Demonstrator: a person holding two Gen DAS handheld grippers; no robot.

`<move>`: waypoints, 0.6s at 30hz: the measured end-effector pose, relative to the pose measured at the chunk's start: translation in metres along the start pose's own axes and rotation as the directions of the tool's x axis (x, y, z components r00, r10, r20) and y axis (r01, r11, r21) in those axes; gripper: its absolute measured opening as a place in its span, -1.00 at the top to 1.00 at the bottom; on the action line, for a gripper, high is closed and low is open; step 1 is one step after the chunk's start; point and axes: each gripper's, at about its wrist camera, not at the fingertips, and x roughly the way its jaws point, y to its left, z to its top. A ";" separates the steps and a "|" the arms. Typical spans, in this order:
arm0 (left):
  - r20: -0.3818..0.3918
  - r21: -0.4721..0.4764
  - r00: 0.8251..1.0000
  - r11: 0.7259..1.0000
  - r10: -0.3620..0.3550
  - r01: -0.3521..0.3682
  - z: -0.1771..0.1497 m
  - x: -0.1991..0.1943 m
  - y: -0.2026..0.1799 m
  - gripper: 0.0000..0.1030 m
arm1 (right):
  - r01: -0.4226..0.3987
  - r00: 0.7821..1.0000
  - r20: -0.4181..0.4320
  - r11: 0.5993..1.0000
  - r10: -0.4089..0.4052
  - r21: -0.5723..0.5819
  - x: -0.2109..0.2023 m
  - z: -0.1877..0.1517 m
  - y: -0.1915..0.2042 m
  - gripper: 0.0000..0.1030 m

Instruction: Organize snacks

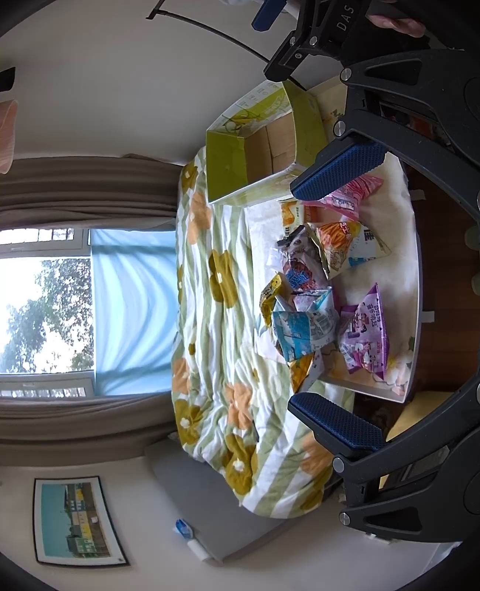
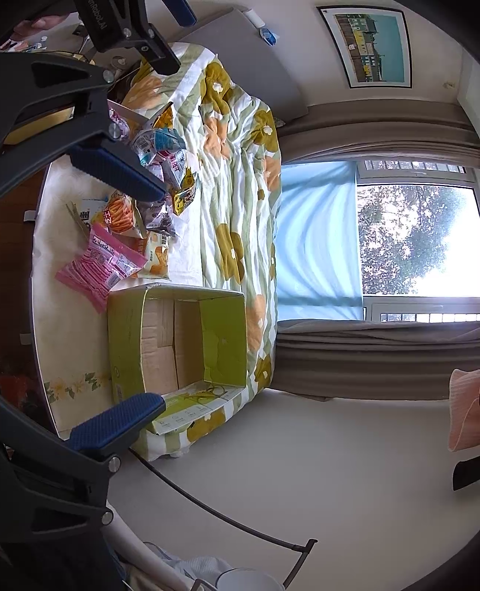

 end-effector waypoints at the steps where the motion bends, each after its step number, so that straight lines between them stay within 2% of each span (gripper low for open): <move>1: 0.000 0.000 1.000 1.000 0.001 -0.001 0.000 0.000 0.000 -1.00 | -0.001 1.000 0.000 1.000 0.001 -0.001 0.000 0.000 0.000 -0.99; 18: 0.008 -0.002 1.000 1.000 0.004 -0.004 -0.004 -0.007 0.001 -1.00 | -0.006 1.000 0.004 1.000 0.006 -0.001 -0.005 -0.001 0.002 -0.99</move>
